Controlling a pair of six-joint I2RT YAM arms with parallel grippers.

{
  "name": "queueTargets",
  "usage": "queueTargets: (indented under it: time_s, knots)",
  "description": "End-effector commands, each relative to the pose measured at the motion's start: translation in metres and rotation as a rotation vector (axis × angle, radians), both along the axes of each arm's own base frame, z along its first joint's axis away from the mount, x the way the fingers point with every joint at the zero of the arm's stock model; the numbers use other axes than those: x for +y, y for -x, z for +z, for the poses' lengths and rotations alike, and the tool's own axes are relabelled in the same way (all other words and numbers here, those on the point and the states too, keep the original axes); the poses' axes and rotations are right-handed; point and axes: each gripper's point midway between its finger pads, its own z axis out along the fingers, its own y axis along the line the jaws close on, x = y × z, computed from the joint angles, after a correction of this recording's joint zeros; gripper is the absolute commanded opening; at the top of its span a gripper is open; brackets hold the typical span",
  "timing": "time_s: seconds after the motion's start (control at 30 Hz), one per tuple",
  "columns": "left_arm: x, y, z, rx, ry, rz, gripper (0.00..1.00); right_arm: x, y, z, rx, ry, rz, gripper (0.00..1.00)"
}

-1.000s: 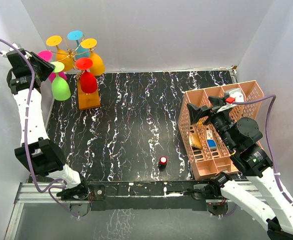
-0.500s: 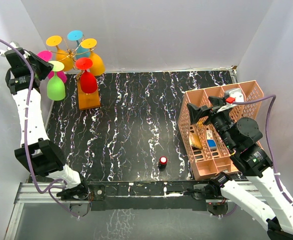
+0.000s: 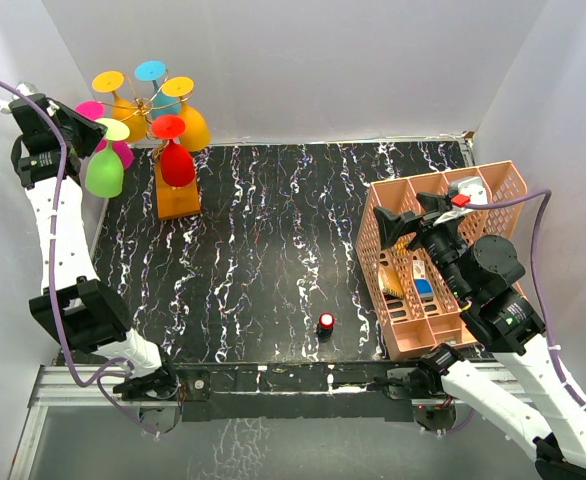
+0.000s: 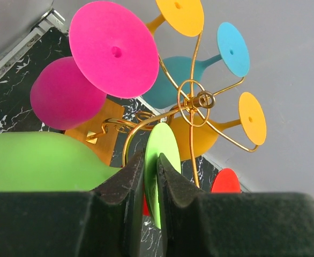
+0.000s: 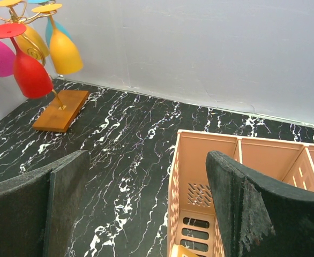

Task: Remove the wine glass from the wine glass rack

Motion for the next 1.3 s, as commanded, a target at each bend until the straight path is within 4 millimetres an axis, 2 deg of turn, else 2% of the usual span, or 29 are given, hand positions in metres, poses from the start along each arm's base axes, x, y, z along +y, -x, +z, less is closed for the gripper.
queueTargets:
  time_s: [0.0, 0.33, 0.7, 0.87, 1.1, 1.27]
  knots:
    - [-0.003, 0.006, 0.034, -0.095, 0.009, 0.013, 0.0, -0.007, 0.005, 0.032, -0.081, -0.036, -0.021, 0.98]
    - [-0.002, -0.008, 0.044, -0.156, 0.083, 0.031, 0.0, -0.008, 0.004, 0.032, -0.081, -0.035, -0.024, 0.98]
    - [0.001, -0.03, 0.038, -0.134, 0.184, 0.041, 0.0, -0.009, 0.004, 0.03, -0.081, -0.034, -0.033, 0.98]
    - [-0.008, -0.037, 0.033, -0.123, 0.261, 0.007, 0.0, -0.01, 0.003, 0.03, -0.082, -0.035, -0.04, 0.98]
    - [-0.026, -0.033, 0.037, -0.148, 0.329, -0.07, 0.0, -0.011, 0.003, 0.03, -0.085, -0.038, -0.044, 0.98]
    - [-0.034, -0.022, 0.047, -0.166, 0.34, -0.09, 0.0, -0.01, 0.003, 0.03, -0.085, -0.039, -0.04, 0.99]
